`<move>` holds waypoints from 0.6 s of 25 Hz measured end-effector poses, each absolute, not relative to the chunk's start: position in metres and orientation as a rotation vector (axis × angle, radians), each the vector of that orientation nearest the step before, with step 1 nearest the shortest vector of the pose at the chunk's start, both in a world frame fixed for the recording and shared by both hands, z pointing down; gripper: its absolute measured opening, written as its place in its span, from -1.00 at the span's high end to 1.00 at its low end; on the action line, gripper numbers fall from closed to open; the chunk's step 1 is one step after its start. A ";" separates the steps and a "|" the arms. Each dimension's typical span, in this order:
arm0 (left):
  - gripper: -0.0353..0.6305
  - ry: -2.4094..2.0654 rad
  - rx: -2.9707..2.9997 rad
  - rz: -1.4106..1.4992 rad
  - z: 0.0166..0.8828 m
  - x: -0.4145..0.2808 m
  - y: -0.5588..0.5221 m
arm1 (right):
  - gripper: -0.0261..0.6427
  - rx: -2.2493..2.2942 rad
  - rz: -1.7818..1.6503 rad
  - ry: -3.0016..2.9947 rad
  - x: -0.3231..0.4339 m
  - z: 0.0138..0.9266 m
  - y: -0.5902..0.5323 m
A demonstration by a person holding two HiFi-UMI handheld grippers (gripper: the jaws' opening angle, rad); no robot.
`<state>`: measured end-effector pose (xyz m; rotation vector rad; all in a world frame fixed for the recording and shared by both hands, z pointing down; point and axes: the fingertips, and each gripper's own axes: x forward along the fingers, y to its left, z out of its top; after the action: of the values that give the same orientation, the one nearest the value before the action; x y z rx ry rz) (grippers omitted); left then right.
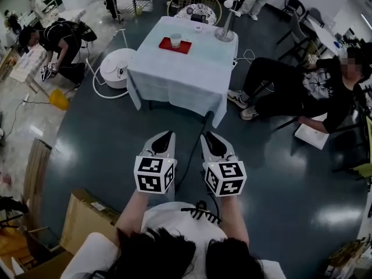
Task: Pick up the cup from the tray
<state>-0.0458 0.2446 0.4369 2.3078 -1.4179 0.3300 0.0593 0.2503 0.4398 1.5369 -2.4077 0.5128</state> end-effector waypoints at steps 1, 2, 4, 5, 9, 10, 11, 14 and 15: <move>0.89 -1.421 2.304 0.330 0.438 -0.049 0.232 | 0.66 1.539 0.516 -2.411 0.055 0.440 0.237; 0.89 -1.429 2.301 0.328 0.438 -0.053 0.220 | 0.62 1.541 0.516 -2.415 0.051 0.439 0.224; 0.89 -1.452 2.299 0.316 0.434 -0.063 0.195 | 0.54 1.527 0.515 -2.441 0.041 0.435 0.200; 0.89 -1.457 2.300 0.308 0.431 -0.068 0.182 | 0.51 1.514 0.516 -2.462 0.034 0.432 0.188; 0.89 -1.448 2.295 0.294 0.425 -0.087 0.126 | 0.44 1.492 0.511 -2.477 0.014 0.428 0.138; 0.89 -1.445 2.296 0.299 0.425 -0.091 0.113 | 0.43 1.490 0.506 -2.469 0.011 0.428 0.126; 0.89 -1.441 2.297 0.304 0.426 -0.095 0.100 | 0.43 1.487 0.502 -2.463 0.007 0.429 0.114; 0.89 -1.426 2.302 0.313 0.425 -0.108 0.062 | 0.41 1.501 0.495 -2.452 -0.003 0.426 0.077; 0.89 -1.418 2.308 0.316 0.424 -0.111 0.050 | 0.41 1.511 0.492 -2.450 -0.007 0.425 0.065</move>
<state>-0.1112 0.0497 0.4245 2.3080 -1.4182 0.3162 -0.0066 0.0648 0.4249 1.5112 -2.4495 0.4919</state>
